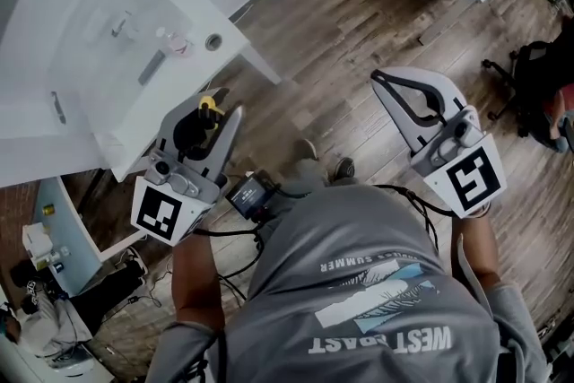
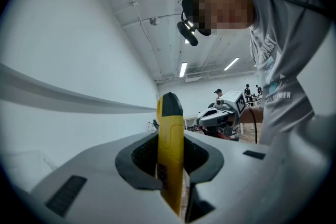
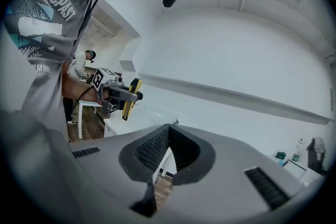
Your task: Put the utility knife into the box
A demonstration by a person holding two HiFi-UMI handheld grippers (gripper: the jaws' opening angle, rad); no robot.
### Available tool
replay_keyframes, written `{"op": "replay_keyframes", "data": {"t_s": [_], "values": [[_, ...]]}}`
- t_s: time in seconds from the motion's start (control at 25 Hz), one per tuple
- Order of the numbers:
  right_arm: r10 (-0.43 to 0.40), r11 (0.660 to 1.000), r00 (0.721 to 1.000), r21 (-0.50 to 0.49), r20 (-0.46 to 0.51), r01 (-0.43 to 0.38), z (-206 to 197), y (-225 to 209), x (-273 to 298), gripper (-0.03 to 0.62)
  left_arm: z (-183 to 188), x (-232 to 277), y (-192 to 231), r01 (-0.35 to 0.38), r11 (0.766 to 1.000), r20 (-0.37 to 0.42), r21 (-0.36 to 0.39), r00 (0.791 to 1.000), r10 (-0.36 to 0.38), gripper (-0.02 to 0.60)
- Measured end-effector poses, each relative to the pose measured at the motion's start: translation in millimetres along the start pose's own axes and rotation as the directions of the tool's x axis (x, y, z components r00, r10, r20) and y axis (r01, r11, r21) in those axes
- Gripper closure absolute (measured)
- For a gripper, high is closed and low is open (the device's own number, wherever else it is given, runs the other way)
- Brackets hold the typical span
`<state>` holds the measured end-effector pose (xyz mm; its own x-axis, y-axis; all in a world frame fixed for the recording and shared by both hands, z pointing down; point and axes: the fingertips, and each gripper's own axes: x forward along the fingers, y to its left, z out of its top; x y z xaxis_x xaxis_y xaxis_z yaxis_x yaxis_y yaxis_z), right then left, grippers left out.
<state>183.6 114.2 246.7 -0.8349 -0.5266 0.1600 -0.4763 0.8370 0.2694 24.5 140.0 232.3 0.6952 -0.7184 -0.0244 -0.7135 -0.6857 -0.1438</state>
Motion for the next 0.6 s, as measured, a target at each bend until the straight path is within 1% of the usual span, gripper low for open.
{"op": "replay_keyframes", "data": {"t_s": [0.08, 0.24, 0.36, 0.48, 0.6], "values": [[-0.008, 1.0, 1.0, -0.007, -0.001, 0.008, 0.5, -8.8, 12.1, 0.583, -1.6, 6.8, 14.7, 0.002, 1.0, 0.013, -0.003, 1.0, -0.002, 0.494], [-0.042, 0.999, 0.999, -0.005, -0.012, 0.042, -0.7, -26.8, 33.4, 0.583, -7.2, 19.5, 41.9, 0.017, 1.0, 0.014, -0.023, 1.0, -0.017, 0.494], [-0.064, 0.998, 0.998, -0.009, -0.023, 0.064, -0.5, -41.4, 51.0, 0.585, -5.0, 32.5, 66.8, 0.031, 0.999, 0.049, -0.018, 0.998, -0.03, 0.494], [-0.077, 0.997, 0.996, -0.016, -0.041, 0.076, -3.4, -52.2, 69.5, 0.585, -10.1, 39.2, 85.4, 0.049, 0.998, 0.047, -0.028, 0.998, -0.048, 0.494], [-0.089, 0.996, 0.996, -0.01, -0.025, 0.089, 1.8, -64.1, 87.1, 0.583, -13.9, 48.7, 105.8, 0.058, 0.998, 0.051, -0.033, 0.997, -0.057, 0.494]]}}
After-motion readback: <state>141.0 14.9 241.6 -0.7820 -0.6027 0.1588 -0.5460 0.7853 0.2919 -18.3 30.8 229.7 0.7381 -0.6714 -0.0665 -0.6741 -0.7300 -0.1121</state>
